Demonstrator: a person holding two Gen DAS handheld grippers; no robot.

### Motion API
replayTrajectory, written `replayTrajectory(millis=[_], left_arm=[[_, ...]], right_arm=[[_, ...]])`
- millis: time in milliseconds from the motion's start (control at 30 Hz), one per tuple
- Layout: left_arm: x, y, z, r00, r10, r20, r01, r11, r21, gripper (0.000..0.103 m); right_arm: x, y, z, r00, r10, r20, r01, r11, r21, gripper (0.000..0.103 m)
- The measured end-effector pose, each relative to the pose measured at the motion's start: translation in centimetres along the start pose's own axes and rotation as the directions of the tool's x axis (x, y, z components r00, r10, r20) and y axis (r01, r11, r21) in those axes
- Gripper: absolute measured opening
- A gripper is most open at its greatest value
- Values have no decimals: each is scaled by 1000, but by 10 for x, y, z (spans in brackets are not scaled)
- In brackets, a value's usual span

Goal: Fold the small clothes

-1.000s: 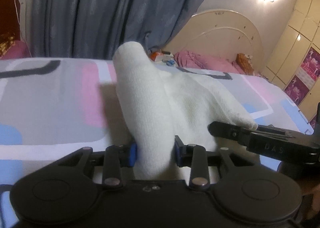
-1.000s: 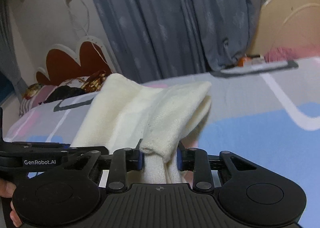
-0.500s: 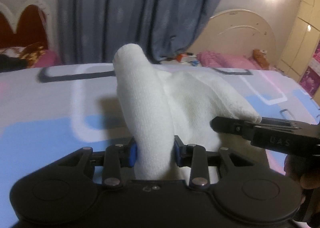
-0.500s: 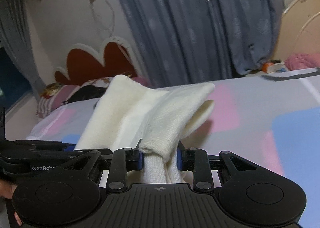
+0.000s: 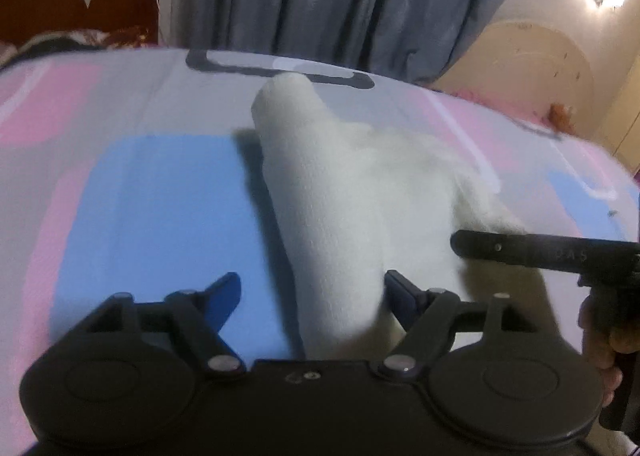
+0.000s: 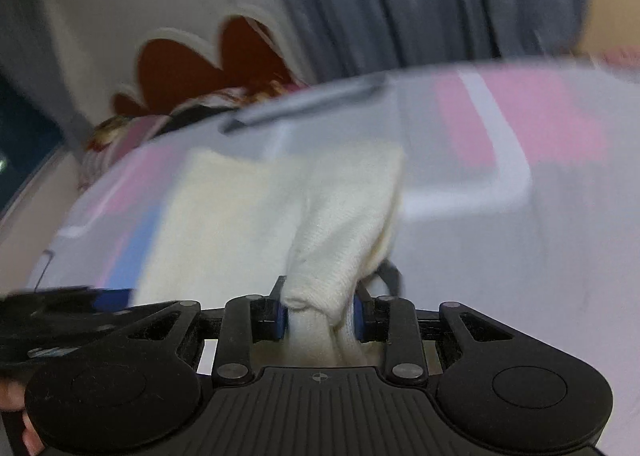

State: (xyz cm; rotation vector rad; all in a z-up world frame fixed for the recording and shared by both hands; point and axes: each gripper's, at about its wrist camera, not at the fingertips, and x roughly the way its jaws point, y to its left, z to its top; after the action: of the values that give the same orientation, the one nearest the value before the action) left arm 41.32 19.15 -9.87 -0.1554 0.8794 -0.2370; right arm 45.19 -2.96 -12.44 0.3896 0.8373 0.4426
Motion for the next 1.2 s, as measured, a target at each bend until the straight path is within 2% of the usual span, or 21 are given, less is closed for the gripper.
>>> replayTrajectory(millis=[67,133,167,200,233,267,300,367,400,433,467,567,667,767,900,933,1000,1200], left_arm=[[0,6,-2,1000,-14,5,14,1000,-25,79],[-5,5,0,1000,1,14,-1,1000,-11,78],[-12,1,2,1000,6,27,-6,1000,-4,75],[-20,-1,6,998,6,64,-7,1000,8,65],[-29,-2,8,994,7,111,-9,1000,18,56],[-38,-3,13,988,-2,157,-3,1000,27,55],[-43,-5,20,979,-27,203,21,999,34,52],[-42,-10,33,970,-76,231,66,996,54,49],[-34,-16,41,972,-85,218,72,995,68,48],[-26,-22,46,976,-84,201,68,994,84,46],[-14,-26,51,980,-76,183,59,994,95,46],[12,-31,49,990,-54,131,41,994,101,46],[28,-25,44,993,-38,107,26,993,111,45],[25,-26,40,993,-24,114,9,991,131,46],[3,-38,36,992,20,125,-40,986,165,47],[-8,-40,32,989,21,144,-45,985,164,51],[-18,-43,24,990,29,139,-50,987,152,52],[-30,-50,-6,987,98,130,-114,987,115,54]], right_arm=[[-3,-6,1,1000,4,1,-4,1000,4,30],[-4,-5,1,1000,-1,-2,1,1000,-5,31],[-4,-6,3,1000,-1,-9,1,1000,1,37],[-8,-7,2,1000,-8,-10,8,1000,6,41],[-14,-7,3,1000,-30,2,30,1000,4,55],[-22,-7,5,998,-59,38,59,998,-2,61],[-33,-7,8,994,-57,90,58,998,-8,61],[-47,-8,15,986,-34,161,36,999,-9,57],[-47,-5,20,984,-25,178,30,999,-26,50],[-43,-1,26,984,-22,176,32,998,-53,34],[-38,4,29,986,-20,163,32,997,-73,28],[-15,16,32,994,-25,110,42,987,-153,25],[16,15,22,993,-116,23,118,967,-226,24],[23,9,21,993,-112,29,115,968,-225,24],[10,14,20,991,-130,35,135,962,-238,24],[0,18,18,991,-122,55,132,962,-240,24],[-18,27,12,992,-98,78,114,964,-241,24],[-35,41,-17,993,-111,38,117,946,-302,24]])
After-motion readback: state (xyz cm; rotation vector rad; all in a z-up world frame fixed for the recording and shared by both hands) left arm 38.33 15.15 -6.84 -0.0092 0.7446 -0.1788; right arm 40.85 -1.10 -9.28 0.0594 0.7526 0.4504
